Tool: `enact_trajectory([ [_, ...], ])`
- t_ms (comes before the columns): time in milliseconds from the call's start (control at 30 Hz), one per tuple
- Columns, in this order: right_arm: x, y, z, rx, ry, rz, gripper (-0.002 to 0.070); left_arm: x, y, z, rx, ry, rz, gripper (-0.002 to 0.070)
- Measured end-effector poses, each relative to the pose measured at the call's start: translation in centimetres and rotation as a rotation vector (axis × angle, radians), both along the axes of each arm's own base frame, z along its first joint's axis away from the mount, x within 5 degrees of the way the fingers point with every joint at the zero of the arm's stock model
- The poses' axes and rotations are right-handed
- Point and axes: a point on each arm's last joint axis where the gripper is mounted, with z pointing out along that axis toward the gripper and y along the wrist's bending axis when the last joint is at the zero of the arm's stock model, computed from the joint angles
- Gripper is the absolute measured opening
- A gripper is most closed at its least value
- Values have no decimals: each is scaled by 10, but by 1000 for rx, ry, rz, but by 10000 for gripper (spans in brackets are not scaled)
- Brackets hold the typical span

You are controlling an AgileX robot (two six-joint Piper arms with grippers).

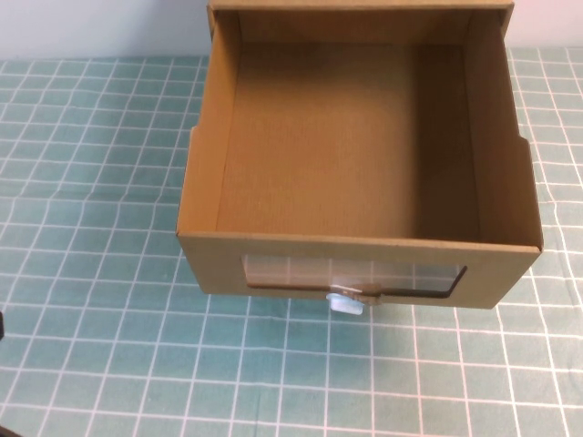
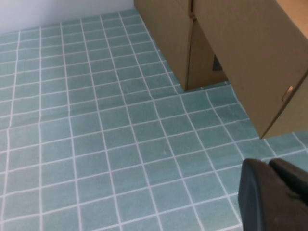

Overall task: Open the shoe box
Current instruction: 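Pull the top drawer of the cardboard box fully open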

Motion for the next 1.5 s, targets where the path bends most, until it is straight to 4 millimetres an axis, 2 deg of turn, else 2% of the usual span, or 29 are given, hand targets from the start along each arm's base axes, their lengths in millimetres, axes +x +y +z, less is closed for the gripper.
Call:
enact_trajectory([
  [200,0,0,0,0,-5,-3,-13,1,3,-3,42,-43,18,-6],
  [300,0,0,1,2,-6,-3,-13,-2,6,-8,16,-166,37,-6],
  [367,0,0,1,3,-7,-2,-13,-4,8,-18,7,-268,54,-6],
  [467,0,0,1,3,-7,-2,-14,-5,10,-49,20,-358,69,-6],
  [633,0,0,1,2,-7,-2,-13,-8,11,-106,40,-333,73,-6],
  [767,0,0,1,2,-7,-2,-13,-11,13,-130,68,-249,84,-6],
  [900,0,0,1,2,-7,-2,-14,-13,15,-140,96,-158,105,-6],
  [1033,0,0,1,2,-7,-2,-12,-13,16,-140,97,-154,131,-5],
  [1233,0,0,1,2,-7,-2,-13,-13,16,-140,-1,-125,160,-5],
  [1500,0,0,1,2,-7,-2,-13,-14,15,-140,-15,-120,164,-5],
])
